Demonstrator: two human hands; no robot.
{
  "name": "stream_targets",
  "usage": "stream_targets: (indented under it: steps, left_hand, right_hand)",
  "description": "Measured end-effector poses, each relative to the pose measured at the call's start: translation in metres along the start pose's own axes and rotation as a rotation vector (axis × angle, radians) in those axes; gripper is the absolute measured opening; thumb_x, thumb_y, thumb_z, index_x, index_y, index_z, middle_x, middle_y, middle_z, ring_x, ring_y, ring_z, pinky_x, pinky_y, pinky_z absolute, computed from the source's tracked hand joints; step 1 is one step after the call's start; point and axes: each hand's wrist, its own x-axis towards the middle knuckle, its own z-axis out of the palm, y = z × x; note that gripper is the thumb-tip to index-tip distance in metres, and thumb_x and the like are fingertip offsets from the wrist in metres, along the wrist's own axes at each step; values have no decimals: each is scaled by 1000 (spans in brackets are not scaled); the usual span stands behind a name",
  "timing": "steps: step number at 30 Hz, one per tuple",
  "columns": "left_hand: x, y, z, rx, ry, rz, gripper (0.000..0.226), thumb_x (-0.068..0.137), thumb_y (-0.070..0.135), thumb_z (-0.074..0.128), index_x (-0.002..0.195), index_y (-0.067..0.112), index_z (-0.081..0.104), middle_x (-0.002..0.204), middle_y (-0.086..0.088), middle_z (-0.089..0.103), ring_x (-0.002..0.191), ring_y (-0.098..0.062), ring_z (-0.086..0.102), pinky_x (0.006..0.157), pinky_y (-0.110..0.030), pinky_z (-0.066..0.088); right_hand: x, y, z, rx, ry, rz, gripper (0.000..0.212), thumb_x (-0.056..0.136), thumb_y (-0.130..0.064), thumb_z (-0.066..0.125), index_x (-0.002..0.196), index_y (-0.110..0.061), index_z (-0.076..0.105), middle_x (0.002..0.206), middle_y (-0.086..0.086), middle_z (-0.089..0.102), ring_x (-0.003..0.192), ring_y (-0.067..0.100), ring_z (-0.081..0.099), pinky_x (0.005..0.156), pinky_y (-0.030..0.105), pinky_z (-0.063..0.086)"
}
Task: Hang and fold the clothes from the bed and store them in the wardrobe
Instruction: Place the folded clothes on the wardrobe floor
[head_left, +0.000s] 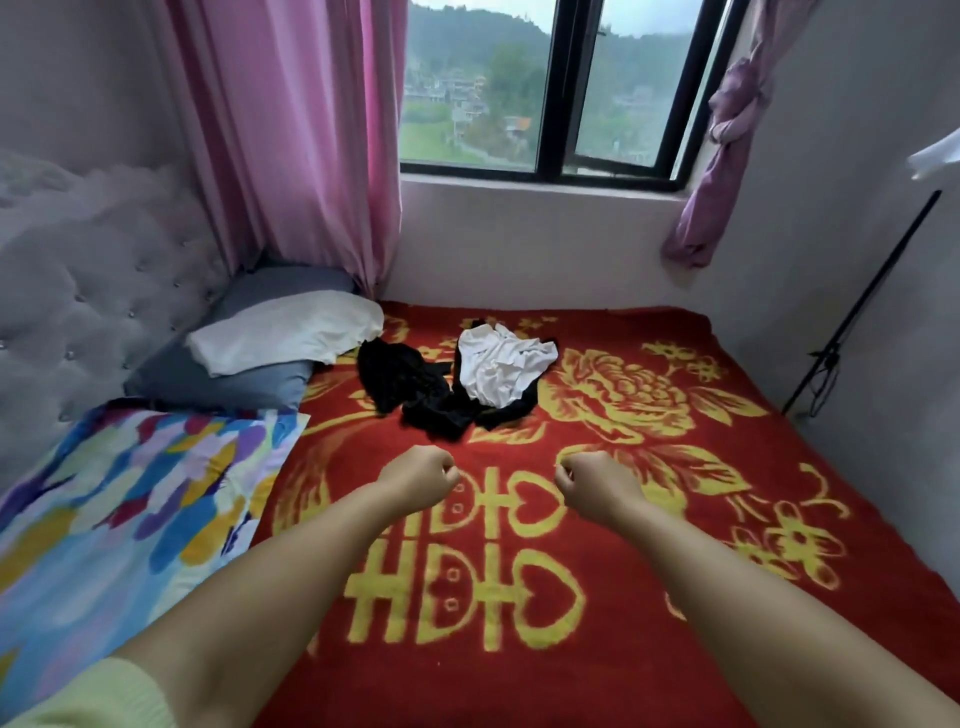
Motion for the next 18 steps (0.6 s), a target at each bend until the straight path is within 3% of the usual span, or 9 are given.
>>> stream_targets:
  steps: [2,5,10,14,18]
  left_hand:
    - [26,-11,-7,0,-20,-8,32,95,27,45,86,3,65,88,-10,69,79,-27,65,66,-39,52]
    - [56,-33,-8,1,-60,-28,31,94,27,44,78,6,61,87,-10,70,77,-26,66,59,-35,46]
    - [97,-79,-16,-39,-54,-119,30,92,25,44,86,5,66,87,-10,70,79,-26,67,59,-33,42]
    - [126,-119,-16,3,-65,-196,29,92,26,45,93,10,69,90,-5,70,74,-21,60,61,-31,43]
    - [168,-156,-8,43,-102,-263,26,92,32,46,95,21,69,92,5,69,80,-16,62,67,-30,48]
  right_hand:
    - [24,1,7,-25,-17,24,39,98,-27,40,61,-15,38,59,-1,43,49,16,33,43,26,21]
    - [62,2,22,-28,-84,55,35,98,-26,39,65,-14,41,64,0,48,54,17,39,44,25,24]
    - [142,-21,46,-38,-189,8,36,97,-27,38,64,-14,40,62,0,47,51,17,38,46,26,27]
    - [202,-39,86,-74,-270,-82,41,98,-26,36,59,-14,37,57,-3,41,49,17,35,44,25,27]
    - [266,-36,131,-94,-362,-82,36,97,-24,34,64,-11,44,60,-3,47,57,20,45,49,25,34]
